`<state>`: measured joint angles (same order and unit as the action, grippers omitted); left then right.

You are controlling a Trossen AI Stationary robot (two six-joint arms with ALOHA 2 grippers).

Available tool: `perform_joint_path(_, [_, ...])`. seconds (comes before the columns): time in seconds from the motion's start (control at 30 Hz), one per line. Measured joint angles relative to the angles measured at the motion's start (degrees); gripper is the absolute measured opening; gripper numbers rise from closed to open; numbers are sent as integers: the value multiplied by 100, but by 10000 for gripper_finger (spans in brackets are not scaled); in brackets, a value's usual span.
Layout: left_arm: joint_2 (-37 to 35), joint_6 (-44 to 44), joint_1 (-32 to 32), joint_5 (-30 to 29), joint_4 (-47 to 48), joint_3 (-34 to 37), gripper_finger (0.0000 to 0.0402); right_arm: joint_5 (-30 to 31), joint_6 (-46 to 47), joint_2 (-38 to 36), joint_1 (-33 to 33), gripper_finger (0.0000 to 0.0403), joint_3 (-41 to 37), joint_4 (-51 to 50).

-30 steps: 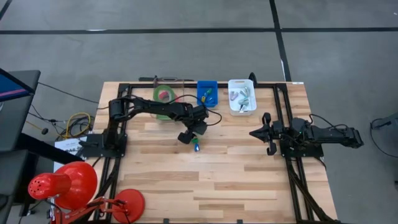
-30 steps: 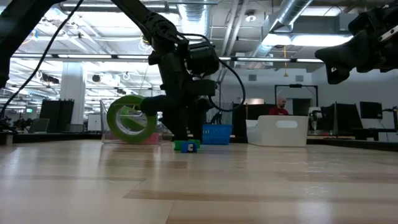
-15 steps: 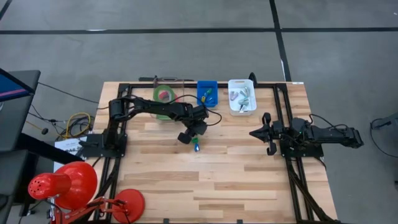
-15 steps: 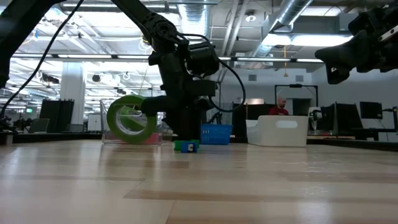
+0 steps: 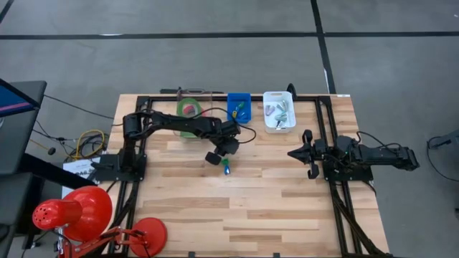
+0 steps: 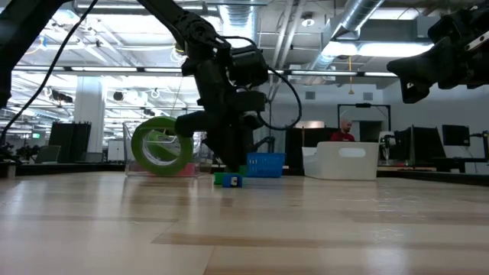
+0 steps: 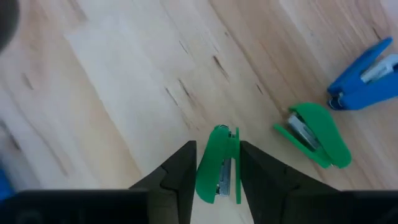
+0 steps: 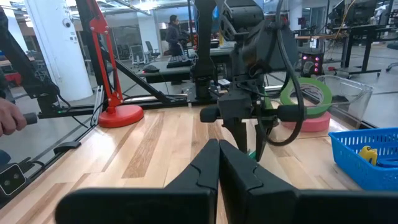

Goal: Pick and place Stapler, Stapler remover, tape
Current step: Put the top green stapler into the blue bin

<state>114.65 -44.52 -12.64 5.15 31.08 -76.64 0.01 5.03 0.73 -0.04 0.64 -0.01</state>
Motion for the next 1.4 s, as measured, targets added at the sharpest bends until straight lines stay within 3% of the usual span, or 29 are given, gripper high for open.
perform_joint_path(0.43, [-673, -20, -170, -209, -271, -9, 108, 0, 0, -2, -1, 0, 0, 0])
perform_joint_path(0.83, [-1315, -21, -853, -605, -1630, -9, 108, 0, -1, -2, -1, 0, 0, 0])
perform_joint_path(0.97, [-1331, -21, -1033, -819, -2060, -9, 108, 0, 0, -1, -1, 0, 0, 0])
perform_joint_path(1.4, [-1252, -21, -1646, -723, -2655, -9, 108, 0, -2, 0, -2, 0, 0, 0])
